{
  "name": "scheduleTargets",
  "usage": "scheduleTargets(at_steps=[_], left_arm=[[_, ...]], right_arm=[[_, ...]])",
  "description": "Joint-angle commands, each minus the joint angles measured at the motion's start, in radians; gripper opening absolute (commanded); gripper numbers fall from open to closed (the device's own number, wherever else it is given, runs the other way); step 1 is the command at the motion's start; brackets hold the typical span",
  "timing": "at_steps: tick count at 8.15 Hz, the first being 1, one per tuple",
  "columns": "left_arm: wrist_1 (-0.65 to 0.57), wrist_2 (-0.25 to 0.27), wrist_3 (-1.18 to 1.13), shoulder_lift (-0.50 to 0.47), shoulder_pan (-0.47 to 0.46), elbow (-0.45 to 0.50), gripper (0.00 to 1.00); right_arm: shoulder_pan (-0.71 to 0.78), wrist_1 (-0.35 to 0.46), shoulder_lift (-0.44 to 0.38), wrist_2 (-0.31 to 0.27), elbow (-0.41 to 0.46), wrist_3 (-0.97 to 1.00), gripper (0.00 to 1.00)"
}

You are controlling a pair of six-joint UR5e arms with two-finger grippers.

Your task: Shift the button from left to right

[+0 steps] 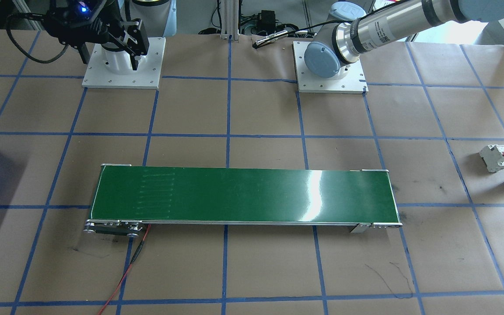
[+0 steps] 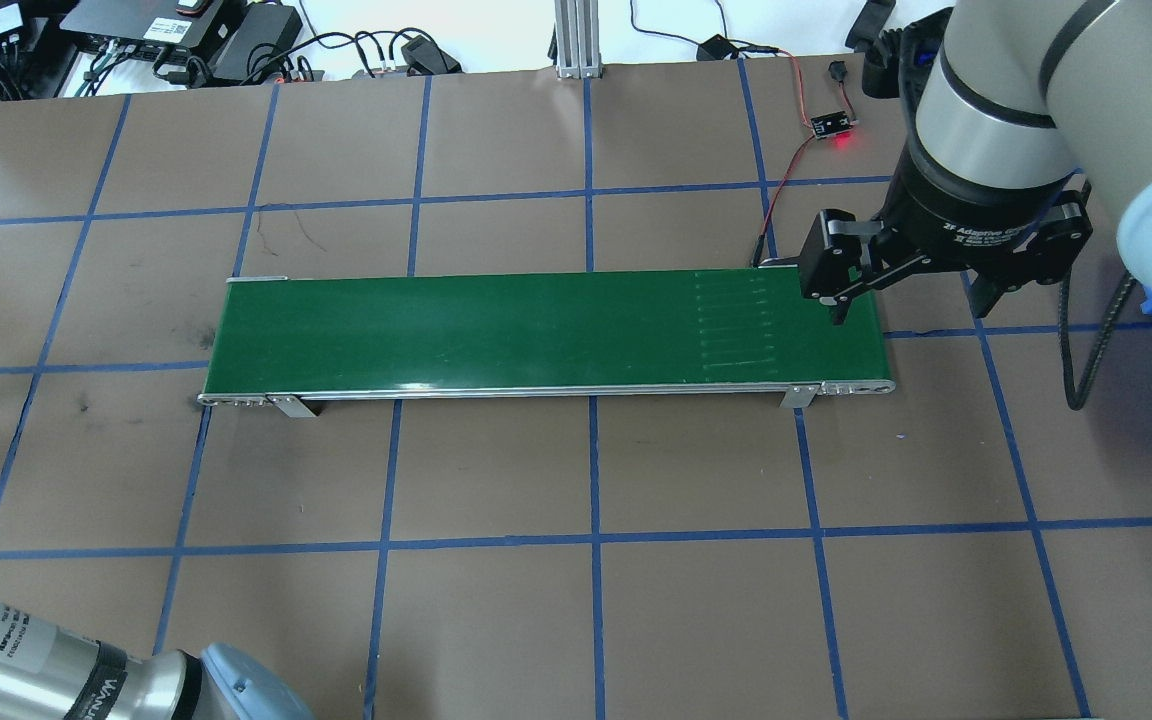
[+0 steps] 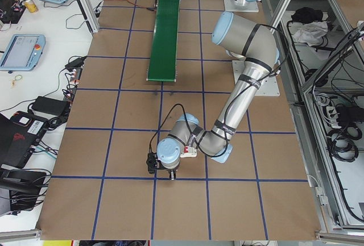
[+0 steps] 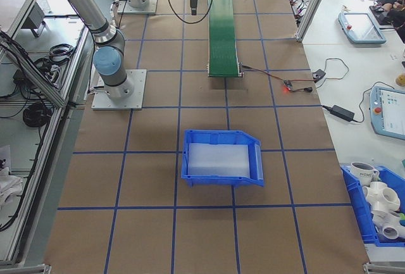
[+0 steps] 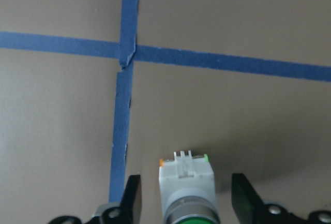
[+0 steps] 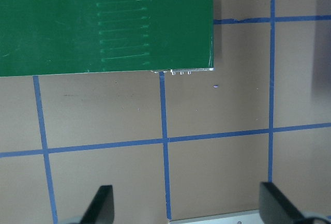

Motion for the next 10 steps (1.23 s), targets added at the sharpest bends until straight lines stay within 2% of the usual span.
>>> scheduleTargets(at_steps=[1,3,5,6,8,9,10], left_arm=[[0.000,0.012,0.005,0.009,0.000,-0.002,0.07],[-0.003,0.008,0.004,0.021,-0.002,0.004,0.00],[-0.003,-0.011,0.007,0.053,-0.003,0.011,0.00],[-0.021,-0.064,0.005,0.112,-0.006,0.009,0.00],[-0.098,-0.081,-0.001,0.279,-0.027,0.012,0.00],[-0.153,-0.093,-0.036,0.347,-0.082,0.012,0.00],[-0.232,-0.094,-0.182,0.398,-0.154,0.003,0.00]], right_arm=[[0.000,0.003,0.000,0.002,-0.001,0.003,1.00],[0.000,-0.004,0.002,0.002,-0.001,-0.004,1.00],[0.000,-0.007,0.003,0.002,-0.001,-0.003,1.00],[0.000,-0.010,0.003,0.002,0.000,-0.003,1.00],[0.002,-0.010,0.005,0.003,0.000,-0.003,1.00],[0.002,-0.012,0.008,0.003,0.000,-0.005,1.00],[0.002,-0.013,0.009,0.003,0.000,-0.005,1.00]])
